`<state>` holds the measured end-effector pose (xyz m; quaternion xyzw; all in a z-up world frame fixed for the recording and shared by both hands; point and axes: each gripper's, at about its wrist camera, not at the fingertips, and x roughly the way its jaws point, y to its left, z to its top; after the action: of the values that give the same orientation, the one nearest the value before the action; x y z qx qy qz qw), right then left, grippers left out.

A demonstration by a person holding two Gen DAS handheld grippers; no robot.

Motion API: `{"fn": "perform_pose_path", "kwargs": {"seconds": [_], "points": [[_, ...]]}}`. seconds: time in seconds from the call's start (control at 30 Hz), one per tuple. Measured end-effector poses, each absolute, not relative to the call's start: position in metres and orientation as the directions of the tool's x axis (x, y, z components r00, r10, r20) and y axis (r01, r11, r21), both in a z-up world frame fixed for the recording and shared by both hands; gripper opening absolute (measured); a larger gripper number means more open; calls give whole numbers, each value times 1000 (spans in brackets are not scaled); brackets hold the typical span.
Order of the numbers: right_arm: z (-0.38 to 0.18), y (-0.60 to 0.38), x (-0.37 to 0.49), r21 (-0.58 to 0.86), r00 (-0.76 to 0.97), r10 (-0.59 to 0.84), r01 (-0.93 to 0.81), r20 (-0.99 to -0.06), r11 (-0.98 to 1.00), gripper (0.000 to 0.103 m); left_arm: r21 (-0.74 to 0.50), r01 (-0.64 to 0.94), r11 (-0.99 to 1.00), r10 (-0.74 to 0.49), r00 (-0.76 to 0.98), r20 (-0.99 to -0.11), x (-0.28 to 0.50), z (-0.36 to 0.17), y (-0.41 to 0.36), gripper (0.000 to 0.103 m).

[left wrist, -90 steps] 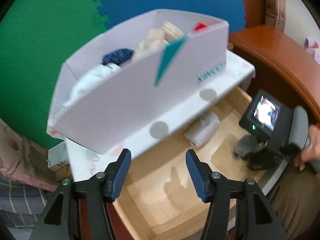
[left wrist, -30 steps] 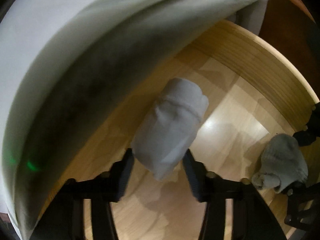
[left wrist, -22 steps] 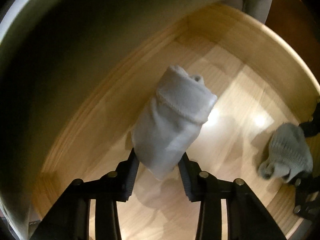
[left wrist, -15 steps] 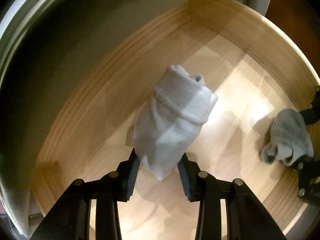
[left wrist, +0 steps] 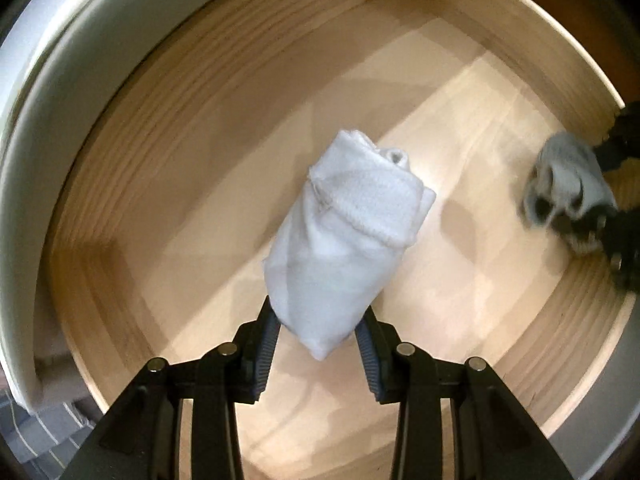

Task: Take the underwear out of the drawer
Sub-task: 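Close the left gripper on the white rolled sock and lift it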

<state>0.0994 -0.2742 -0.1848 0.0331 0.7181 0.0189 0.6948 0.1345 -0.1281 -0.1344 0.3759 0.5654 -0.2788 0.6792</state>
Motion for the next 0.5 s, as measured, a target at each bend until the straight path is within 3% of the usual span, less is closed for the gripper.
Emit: {"fn": "perform_pose_path", "kwargs": {"seconds": [0.5], "points": [[-179, -275, 102, 77, -32, 77, 19, -996, 997, 40, 169, 662, 730, 134, 103, -986, 107, -144, -71, 38]]}}
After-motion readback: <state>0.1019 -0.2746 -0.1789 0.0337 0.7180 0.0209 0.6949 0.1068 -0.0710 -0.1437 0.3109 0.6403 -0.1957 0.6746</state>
